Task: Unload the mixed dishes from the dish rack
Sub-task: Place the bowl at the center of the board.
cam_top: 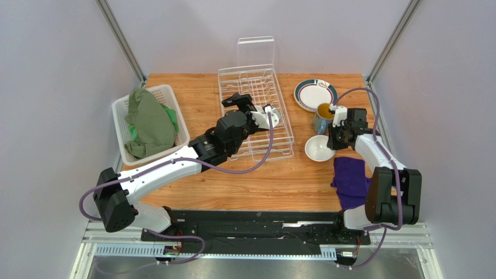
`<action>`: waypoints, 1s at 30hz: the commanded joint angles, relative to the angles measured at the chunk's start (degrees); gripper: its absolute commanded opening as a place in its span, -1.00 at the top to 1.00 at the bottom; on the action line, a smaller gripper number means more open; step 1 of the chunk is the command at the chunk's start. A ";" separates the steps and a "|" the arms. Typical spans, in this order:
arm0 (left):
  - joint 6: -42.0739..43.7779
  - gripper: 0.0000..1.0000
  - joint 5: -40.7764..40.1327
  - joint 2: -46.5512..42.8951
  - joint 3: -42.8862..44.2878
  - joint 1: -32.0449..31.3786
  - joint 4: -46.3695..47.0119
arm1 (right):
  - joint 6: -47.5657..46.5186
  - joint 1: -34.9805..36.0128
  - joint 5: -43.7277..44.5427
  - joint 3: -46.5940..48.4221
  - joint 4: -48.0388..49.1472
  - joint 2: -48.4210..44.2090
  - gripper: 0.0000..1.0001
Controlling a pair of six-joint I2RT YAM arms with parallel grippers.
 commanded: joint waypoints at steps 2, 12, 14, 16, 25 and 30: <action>-1.62 -0.84 0.67 0.51 -0.45 0.36 2.02 | 0.37 -0.56 -1.12 -0.61 6.62 1.41 1.00; -1.97 -0.84 1.11 0.69 -0.54 0.44 1.49 | -0.16 -0.56 -1.73 -1.23 8.30 5.62 1.00; -1.97 -0.84 1.11 0.78 -0.54 0.44 1.40 | 0.02 -0.56 -1.82 -0.88 7.95 5.98 1.00; -1.97 -0.84 1.11 1.04 -0.54 0.44 1.40 | 0.19 -0.56 -1.73 -0.70 7.69 6.41 1.00; -2.06 -0.84 1.37 1.65 -0.98 0.44 1.05 | -0.33 -0.65 -0.41 1.05 3.65 8.88 0.56; -1.79 -0.84 1.37 2.01 -1.07 0.44 1.05 | -0.42 -0.65 0.20 1.41 1.80 9.06 0.40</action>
